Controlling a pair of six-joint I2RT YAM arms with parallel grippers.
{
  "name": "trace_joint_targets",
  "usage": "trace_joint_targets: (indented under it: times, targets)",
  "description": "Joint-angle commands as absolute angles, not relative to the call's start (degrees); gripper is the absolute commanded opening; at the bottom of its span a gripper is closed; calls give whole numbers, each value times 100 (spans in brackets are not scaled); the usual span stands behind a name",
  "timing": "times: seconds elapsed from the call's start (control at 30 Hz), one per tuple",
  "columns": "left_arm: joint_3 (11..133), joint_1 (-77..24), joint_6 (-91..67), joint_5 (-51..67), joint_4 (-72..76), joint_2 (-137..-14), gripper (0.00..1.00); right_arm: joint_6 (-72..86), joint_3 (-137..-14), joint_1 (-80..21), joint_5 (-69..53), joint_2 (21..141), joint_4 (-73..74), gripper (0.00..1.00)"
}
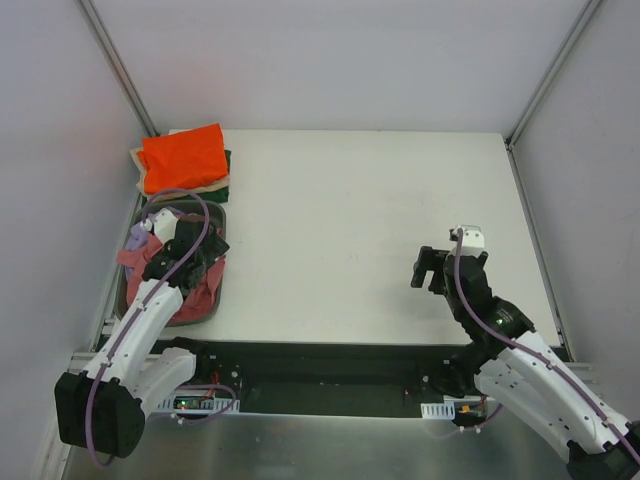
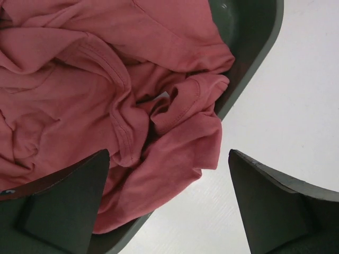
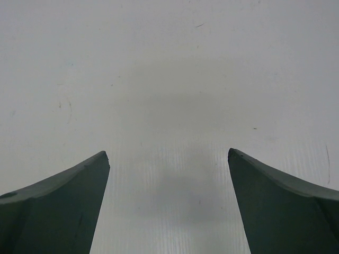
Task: Fold and stack the t-shirts
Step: Grab crumpled tshirt from bin with the left arm
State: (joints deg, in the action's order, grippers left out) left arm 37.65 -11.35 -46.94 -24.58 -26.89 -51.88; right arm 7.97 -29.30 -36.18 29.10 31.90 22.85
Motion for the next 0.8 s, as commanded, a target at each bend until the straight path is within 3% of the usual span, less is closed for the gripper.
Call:
trace_joint_targets:
  times: [0.0, 0.4, 0.47, 0.57, 0.67, 0.77]
  targets:
    - [4095, -1037, -4676, -2804, -2769, -5361, 93, 536, -2962, -3604, 2821, 3208, 2233, 96]
    - [4789, -475, -4614, -2689, -2338, -7249, 75, 475, -2777, -3604, 2637, 2971, 2136, 96]
    - [4956, -370, -4553, -2550, -2329, -7618, 67, 501, -2777, -3612, 2663, 2997, 2136, 96]
    - [5176, -299, -4456, -2338, -2329, -8024, 50, 492, -2777, -3604, 2619, 3023, 2136, 96]
    - [5352, -272, -4325, -2250, -2399, -8060, 0, 518, -2777, -3604, 2663, 3032, 2153, 96]
    - [5493, -272, -4280, -2364, -2592, -7465, 0, 519, -2786, -3604, 2689, 3015, 2188, 96]
